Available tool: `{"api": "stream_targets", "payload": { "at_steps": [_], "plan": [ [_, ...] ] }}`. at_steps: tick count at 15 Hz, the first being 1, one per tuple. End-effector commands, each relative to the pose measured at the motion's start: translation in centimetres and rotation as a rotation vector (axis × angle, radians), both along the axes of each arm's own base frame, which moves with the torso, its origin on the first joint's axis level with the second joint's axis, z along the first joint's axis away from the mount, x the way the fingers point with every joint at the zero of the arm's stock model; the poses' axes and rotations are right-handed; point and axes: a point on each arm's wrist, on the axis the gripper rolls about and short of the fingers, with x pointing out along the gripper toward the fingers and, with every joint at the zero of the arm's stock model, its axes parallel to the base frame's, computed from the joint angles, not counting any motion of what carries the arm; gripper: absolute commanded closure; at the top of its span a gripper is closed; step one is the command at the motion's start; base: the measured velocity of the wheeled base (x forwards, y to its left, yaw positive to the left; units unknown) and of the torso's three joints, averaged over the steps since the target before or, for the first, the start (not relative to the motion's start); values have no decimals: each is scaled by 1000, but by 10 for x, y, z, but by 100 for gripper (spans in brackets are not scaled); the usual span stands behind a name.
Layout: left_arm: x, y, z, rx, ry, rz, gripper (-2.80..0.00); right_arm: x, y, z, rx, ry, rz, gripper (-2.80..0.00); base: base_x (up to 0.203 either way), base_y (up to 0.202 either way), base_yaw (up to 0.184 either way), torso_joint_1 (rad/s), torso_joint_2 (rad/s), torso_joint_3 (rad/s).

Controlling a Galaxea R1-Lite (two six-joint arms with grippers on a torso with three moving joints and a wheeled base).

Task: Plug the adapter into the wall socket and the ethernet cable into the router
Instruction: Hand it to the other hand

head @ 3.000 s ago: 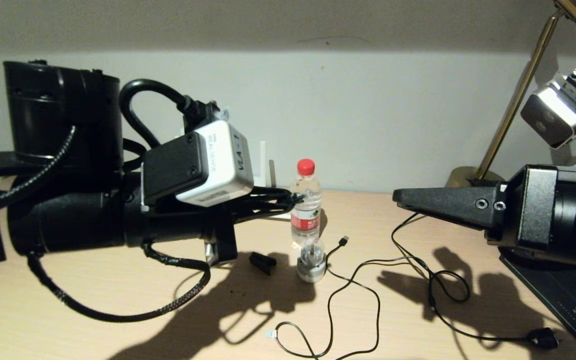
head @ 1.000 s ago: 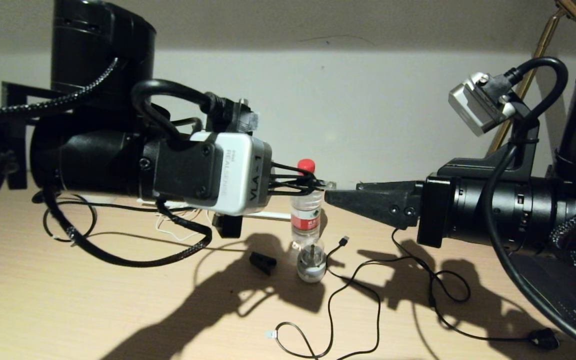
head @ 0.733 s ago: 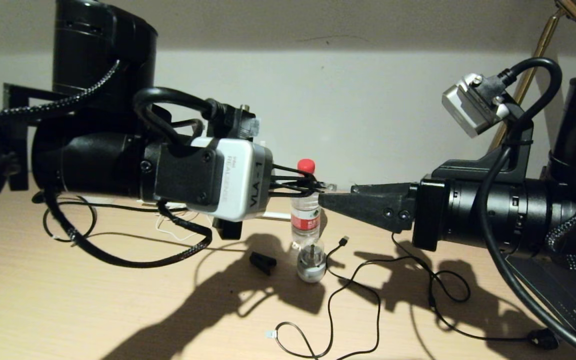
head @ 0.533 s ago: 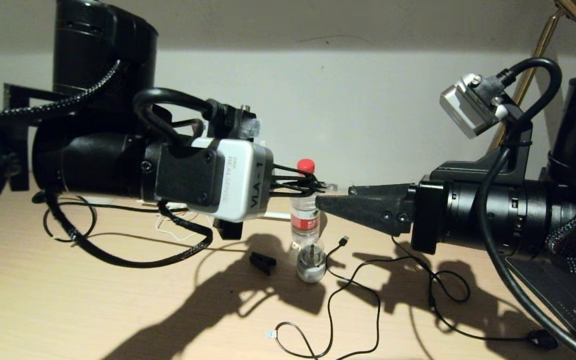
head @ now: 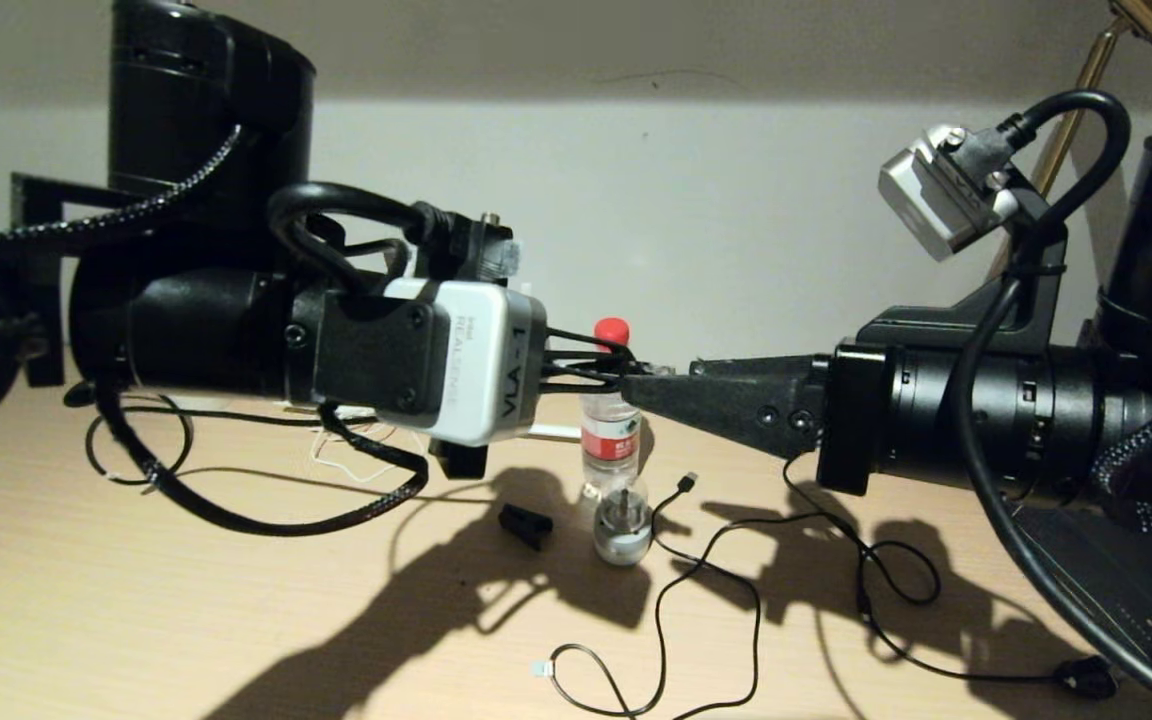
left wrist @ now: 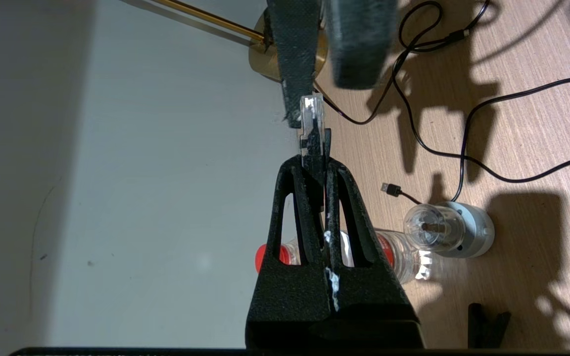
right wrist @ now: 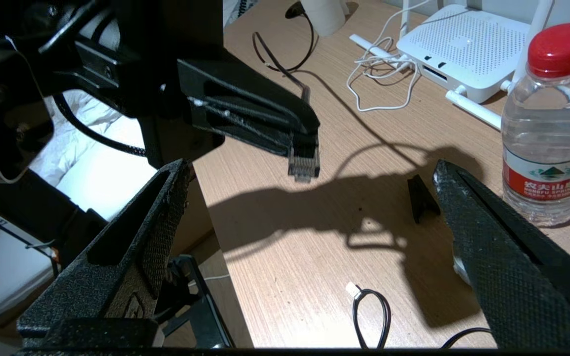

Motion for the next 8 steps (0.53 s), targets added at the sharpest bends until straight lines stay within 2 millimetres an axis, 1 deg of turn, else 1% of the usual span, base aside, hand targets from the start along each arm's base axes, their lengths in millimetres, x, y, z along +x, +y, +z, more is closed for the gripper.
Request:
{"api": "stream_targets", "payload": {
  "at_steps": [1,8],
  "plan": [
    [-1,0,0,1,-7,-7,0,1,1,1,5,-1,0,-280,0,0,0,0,0,0],
    [-1,0,0,-3,-10,-11,0,1,4,-2,-2,7,7,-280,0,0,0,0,0,0]
  ]
}}
